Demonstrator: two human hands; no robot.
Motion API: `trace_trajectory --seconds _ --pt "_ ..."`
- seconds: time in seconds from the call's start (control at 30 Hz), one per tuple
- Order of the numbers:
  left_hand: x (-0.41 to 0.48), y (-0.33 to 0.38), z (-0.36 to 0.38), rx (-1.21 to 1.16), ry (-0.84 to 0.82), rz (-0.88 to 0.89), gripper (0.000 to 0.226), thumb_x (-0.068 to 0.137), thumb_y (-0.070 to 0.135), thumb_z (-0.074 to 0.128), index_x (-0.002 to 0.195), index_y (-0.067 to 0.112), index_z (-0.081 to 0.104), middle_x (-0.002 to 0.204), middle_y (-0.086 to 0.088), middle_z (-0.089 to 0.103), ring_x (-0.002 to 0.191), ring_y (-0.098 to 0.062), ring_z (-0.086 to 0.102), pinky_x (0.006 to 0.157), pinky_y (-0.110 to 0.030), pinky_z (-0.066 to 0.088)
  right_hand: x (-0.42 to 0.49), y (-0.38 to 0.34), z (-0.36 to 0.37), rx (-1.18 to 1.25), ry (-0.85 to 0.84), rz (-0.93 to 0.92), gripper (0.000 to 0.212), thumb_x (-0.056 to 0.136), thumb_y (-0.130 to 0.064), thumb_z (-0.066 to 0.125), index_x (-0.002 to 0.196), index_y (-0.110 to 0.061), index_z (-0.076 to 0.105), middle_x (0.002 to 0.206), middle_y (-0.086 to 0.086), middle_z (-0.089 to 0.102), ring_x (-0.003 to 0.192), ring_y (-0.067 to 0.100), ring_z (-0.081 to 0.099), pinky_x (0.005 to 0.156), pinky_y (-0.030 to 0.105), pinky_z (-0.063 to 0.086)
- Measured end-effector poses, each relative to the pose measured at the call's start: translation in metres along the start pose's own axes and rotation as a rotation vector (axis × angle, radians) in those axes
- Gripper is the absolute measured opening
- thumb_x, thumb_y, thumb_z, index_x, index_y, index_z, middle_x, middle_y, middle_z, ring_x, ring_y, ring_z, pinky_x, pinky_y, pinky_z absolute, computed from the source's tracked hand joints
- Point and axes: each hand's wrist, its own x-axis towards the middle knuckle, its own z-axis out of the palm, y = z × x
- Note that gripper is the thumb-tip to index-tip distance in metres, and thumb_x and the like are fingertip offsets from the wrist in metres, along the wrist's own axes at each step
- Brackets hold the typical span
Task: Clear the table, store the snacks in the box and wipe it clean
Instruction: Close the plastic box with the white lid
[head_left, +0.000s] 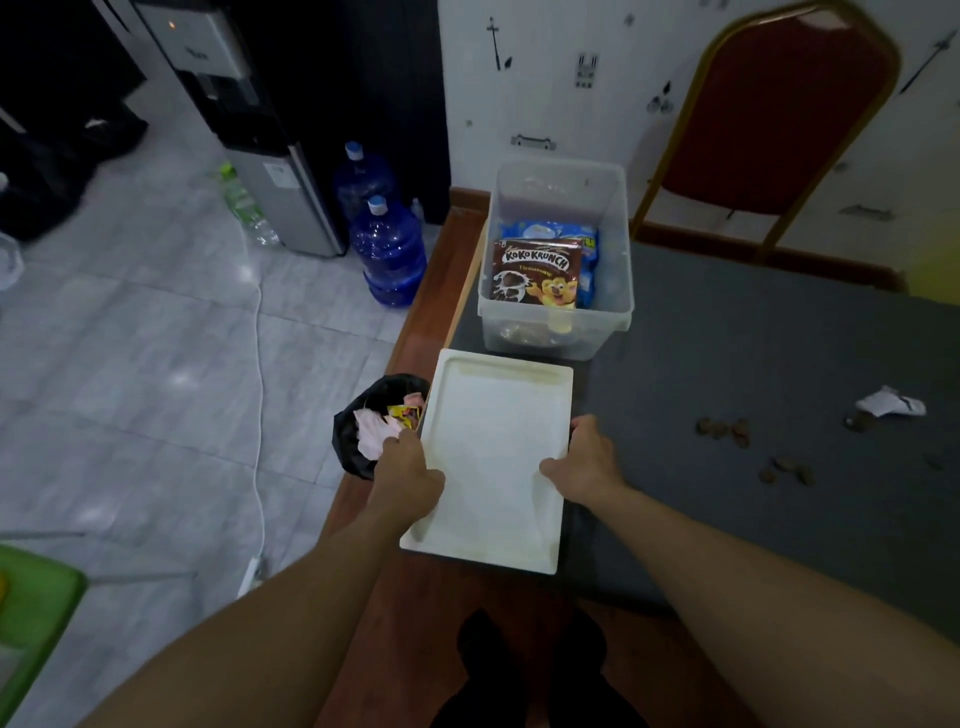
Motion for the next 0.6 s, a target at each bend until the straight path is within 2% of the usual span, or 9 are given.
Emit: trace_trajectory --seconds 0.07,0.13,0.23,0.3,0.37,0.43,0.53,0.6 --pt "-0.004 -0.001 -0.005 0.013 0.007 0.035 0.021 0.085 0.015 0.060 0.096 0.005 0.046 0.101 -0.012 0.047 0.084 -0.021 0.048 0.061 -0.025 0.037 -0.004 -0.003 -0.003 0.016 0.004 -0.011 0.047 0.080 -0.013 0.077 0.112 -0.014 0.043 0.112 0.006 0.057 0.094 0.022 0.060 0.069 0.031 0.052" --pt "-0.007 -0.001 -0.010 0.004 0.046 0.079 0.017 0.084 0.013 0.060 0.089 0.007 0.045 0.094 -0.007 0.045 0.079 -0.018 0.045 0.057 -0.023 0.033 -0.008 -0.005 -0.008 0.037 0.018 -0.047 0.045 0.080 -0.014 0.077 0.110 -0.015 0.043 0.110 0.004 0.057 0.092 0.019 0.059 0.065 0.027 0.050" --pt "-0.012 0.008 -0.024 -0.044 0.123 0.112 0.013 0.084 0.013 0.060 0.090 0.007 0.051 0.088 0.001 0.046 0.083 -0.021 0.052 0.066 -0.028 0.043 -0.016 -0.011 -0.018 0.070 0.063 -0.127 0.045 0.080 -0.017 0.077 0.109 -0.018 0.042 0.110 0.002 0.056 0.091 0.015 0.058 0.060 0.021 0.045" --pt "-0.017 0.016 -0.034 -0.027 0.157 0.104 0.014 0.085 0.020 0.059 0.090 0.009 0.051 0.096 -0.002 0.050 0.086 -0.022 0.055 0.075 -0.036 0.052 -0.021 -0.017 -0.028 0.106 0.083 -0.160 0.045 0.079 -0.019 0.077 0.109 -0.020 0.042 0.108 -0.001 0.056 0.092 0.015 0.059 0.064 0.023 0.048" --pt "-0.020 0.023 -0.044 -0.030 0.187 0.109 0.014 0.086 0.023 0.058 0.089 0.010 0.053 0.097 -0.004 0.054 0.083 -0.020 0.058 0.077 -0.038 0.056 -0.026 -0.021 -0.038 0.119 0.088 -0.180 0.045 0.079 -0.021 0.076 0.107 -0.021 0.041 0.106 -0.002 0.056 0.093 0.016 0.060 0.069 0.029 0.052" --pt "-0.021 0.031 -0.052 -0.051 0.215 0.134 0.014 0.089 0.024 0.057 0.094 0.010 0.058 0.096 -0.004 0.056 0.080 -0.016 0.059 0.072 -0.031 0.056 -0.028 -0.026 -0.047 0.122 0.097 -0.199 0.044 0.079 -0.021 0.075 0.107 -0.021 0.042 0.105 -0.003 0.056 0.094 0.017 0.060 0.073 0.033 0.054" --pt "-0.018 0.049 -0.063 -0.054 0.295 0.199 0.009 0.094 0.023 0.054 0.093 0.014 0.056 0.095 0.001 0.051 0.073 -0.009 0.051 0.064 -0.013 0.040 -0.028 -0.036 -0.062 0.151 0.157 -0.233 0.040 0.079 -0.022 0.073 0.107 -0.021 0.044 0.106 -0.002 0.057 0.093 0.017 0.060 0.074 0.035 0.054" --pt "-0.012 0.062 -0.072 -0.053 0.334 0.230 0.010 0.096 0.022 0.051 0.098 0.013 0.056 0.099 0.000 0.050 0.078 -0.011 0.051 0.072 -0.017 0.042 -0.024 -0.044 -0.073 0.174 0.225 -0.268 0.035 0.080 -0.021 0.071 0.106 -0.021 0.047 0.106 0.000 0.057 0.091 0.016 0.059 0.071 0.031 0.051"
